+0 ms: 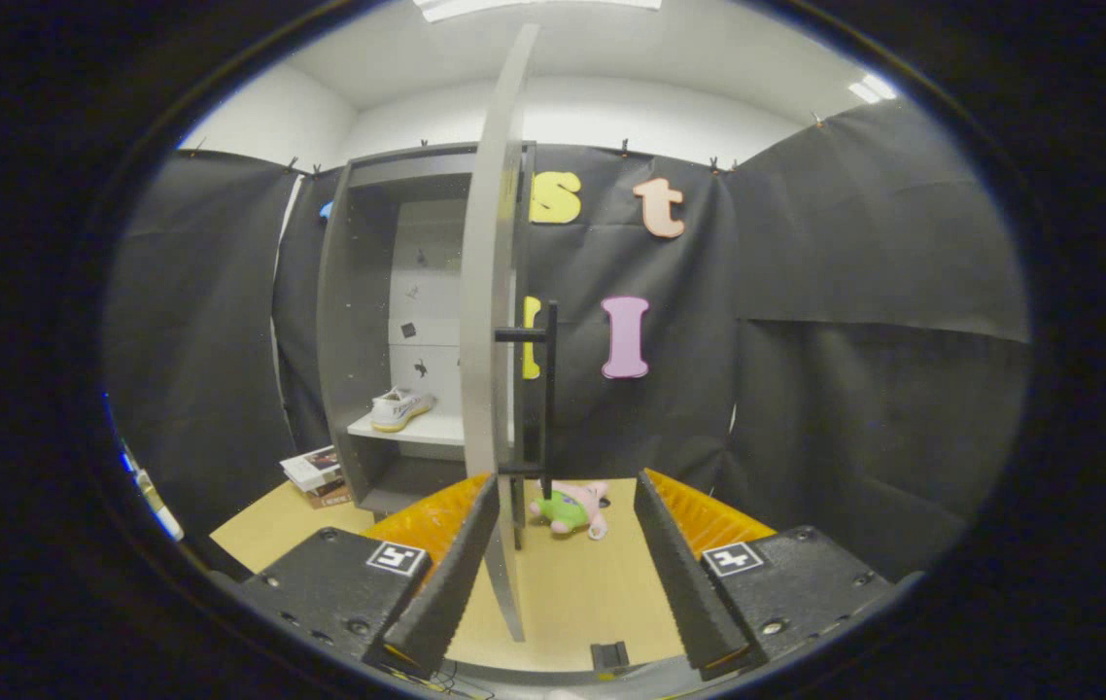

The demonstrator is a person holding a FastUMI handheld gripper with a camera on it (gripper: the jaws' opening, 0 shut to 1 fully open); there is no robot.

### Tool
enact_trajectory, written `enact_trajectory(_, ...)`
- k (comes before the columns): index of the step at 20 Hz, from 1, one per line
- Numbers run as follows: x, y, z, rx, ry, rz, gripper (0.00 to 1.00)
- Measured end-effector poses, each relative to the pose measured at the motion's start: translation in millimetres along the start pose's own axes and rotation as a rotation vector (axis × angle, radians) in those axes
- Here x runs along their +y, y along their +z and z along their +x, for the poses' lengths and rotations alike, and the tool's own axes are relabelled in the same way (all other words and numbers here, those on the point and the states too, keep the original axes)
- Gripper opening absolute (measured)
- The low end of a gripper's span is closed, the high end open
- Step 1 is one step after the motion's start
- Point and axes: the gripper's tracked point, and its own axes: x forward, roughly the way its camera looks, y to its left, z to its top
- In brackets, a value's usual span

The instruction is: Open the shoe cabinet door, grab the shoes and put them into the shoe cabinet, then close the shoe cabinet door.

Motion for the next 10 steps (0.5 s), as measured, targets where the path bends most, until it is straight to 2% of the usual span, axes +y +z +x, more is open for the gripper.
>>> enact_trajectory(2, 15.6, -17.8, -30.1, -0.007, -0.027, -0.002, 0.94)
enact_trajectory(5, 62.8, -55.2, -52.5, -0.005, -0.019, -0.03, 0.94)
enact_trajectory(10, 162.8, -153.2, -44.7, 0.138, 0.119, 0.017, 0.95)
